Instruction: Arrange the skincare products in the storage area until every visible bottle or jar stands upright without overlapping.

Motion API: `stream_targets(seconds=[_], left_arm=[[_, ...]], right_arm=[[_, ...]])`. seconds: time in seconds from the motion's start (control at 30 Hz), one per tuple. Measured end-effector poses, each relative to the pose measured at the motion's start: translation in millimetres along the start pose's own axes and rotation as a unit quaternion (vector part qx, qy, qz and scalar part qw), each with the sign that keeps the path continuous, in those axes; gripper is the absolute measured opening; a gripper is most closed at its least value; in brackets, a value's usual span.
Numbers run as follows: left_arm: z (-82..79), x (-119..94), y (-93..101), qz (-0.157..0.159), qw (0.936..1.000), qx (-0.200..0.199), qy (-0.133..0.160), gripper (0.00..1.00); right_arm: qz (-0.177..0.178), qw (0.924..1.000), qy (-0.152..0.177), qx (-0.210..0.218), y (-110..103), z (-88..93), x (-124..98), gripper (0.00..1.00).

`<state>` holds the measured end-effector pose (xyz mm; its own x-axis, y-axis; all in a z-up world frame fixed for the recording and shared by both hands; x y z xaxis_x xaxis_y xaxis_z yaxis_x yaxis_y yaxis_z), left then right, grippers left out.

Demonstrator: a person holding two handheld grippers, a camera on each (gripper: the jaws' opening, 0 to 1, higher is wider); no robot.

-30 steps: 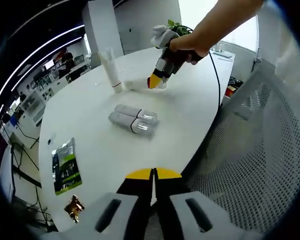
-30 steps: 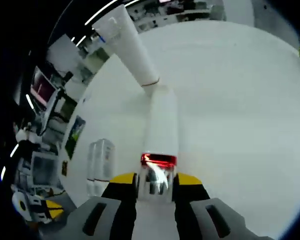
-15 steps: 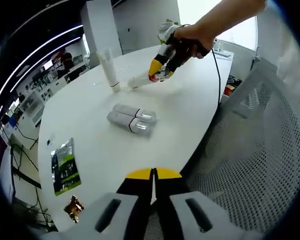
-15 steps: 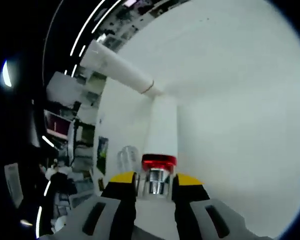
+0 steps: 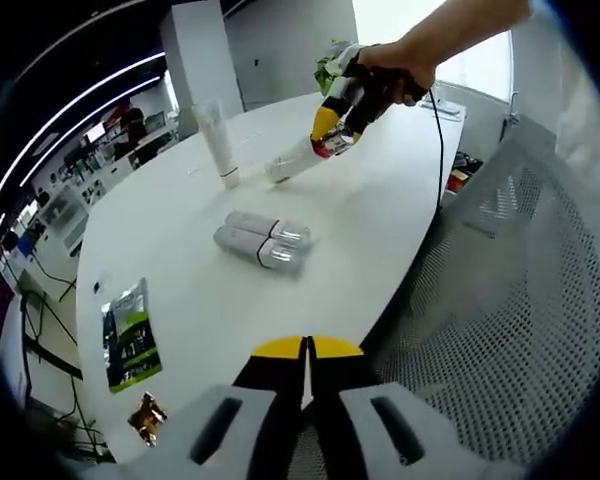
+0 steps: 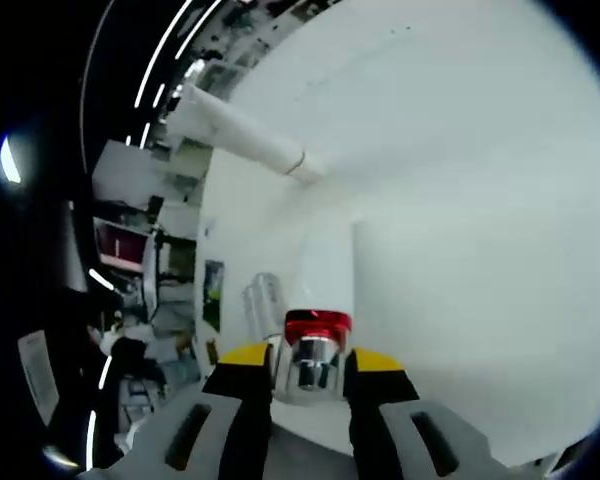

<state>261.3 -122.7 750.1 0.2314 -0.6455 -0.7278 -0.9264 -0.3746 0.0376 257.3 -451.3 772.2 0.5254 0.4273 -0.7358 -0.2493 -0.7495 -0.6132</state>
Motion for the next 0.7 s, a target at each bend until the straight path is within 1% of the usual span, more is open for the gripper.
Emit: stream_targets(seconds=[0.07, 0.1, 0.23, 0.27, 0.33, 0.37, 0.4, 0.47, 0.53, 0.6, 0.7], left_arm=[[0.3, 0.2, -1.2, -0.003, 1.0, -0.003, -0.003, 0.0], [0.8, 0.0, -2.2, -0.006, 0.9999, -0.008, -0.004, 0.0], [-0.7, -1.9, -2.0, -0.008, 1.0, -0.001, 0.004, 0.0], [1.5, -0.6, -0.8, -0.005, 1.0, -0.002, -0.006, 0.0], [4.8, 2.3, 1.3, 0.004, 0.9997, 0.003, -0.023, 0.0], [5.3, 2.2, 0.9, 0.003, 0.9997, 0.002, -0.026, 0.0], [4.6, 1.1, 0.0, 0.0, 0.9997, 0.002, -0.023, 0.0], [0.8, -1.3, -1.6, -0.007, 1.0, 0.001, -0.007, 0.0], [0.1, -1.9, -1.4, -0.008, 1.0, 0.003, -0.002, 0.0], [-0.1, -1.6, -1.0, -0.006, 1.0, 0.007, -0.002, 0.0], [0.6, -1.2, -0.5, -0.005, 1.0, 0.007, -0.005, 0.0]], right_arm=[[0.015, 0.9996, 0.002, -0.024, -0.3, -2.7, -2.8, 0.24], [0.016, 0.9995, -0.004, -0.025, -2.7, -1.9, -4.7, 0.24], [0.02, 0.9988, -0.021, -0.039, -3.8, 0.7, -8.3, 0.24], [0.027, 0.9985, -0.017, -0.046, -4.6, -2.2, -9.8, 0.24], [0.03, 0.9985, -0.015, -0.044, -9.7, -7.8, -12.2, 0.24], [0.032, 0.9981, -0.019, -0.049, -10.6, -10.1, -12.5, 0.24], [0.033, 0.9977, -0.021, -0.056, -9.6, -10.9, -12.5, 0.24], [0.035, 0.9976, -0.022, -0.056, -12.4, -11.7, -13.6, 0.24], [0.039, 0.9972, -0.02, -0.06, -13.9, -14.0, -14.6, 0.24], [0.043, 0.9967, -0.024, -0.066, -14.1, -14.9, -14.3, 0.24], [0.045, 0.9943, -0.038, -0.089, -17.6, -16.5, -15.8, 0.23]])
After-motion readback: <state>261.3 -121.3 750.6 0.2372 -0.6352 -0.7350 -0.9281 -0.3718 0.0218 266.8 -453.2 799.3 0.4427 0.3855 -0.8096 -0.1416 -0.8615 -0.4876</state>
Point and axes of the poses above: the point that each gripper's makers call its tool centre point, and the gripper's own axes: x roughly forward along the fingers, y roughly to its right, z roughly out of its underside, the point moved 8 cm from there along -x, roughly backward along the fingers, and after that the axes turned 13 degrees about -x, right-handed, at the moved point
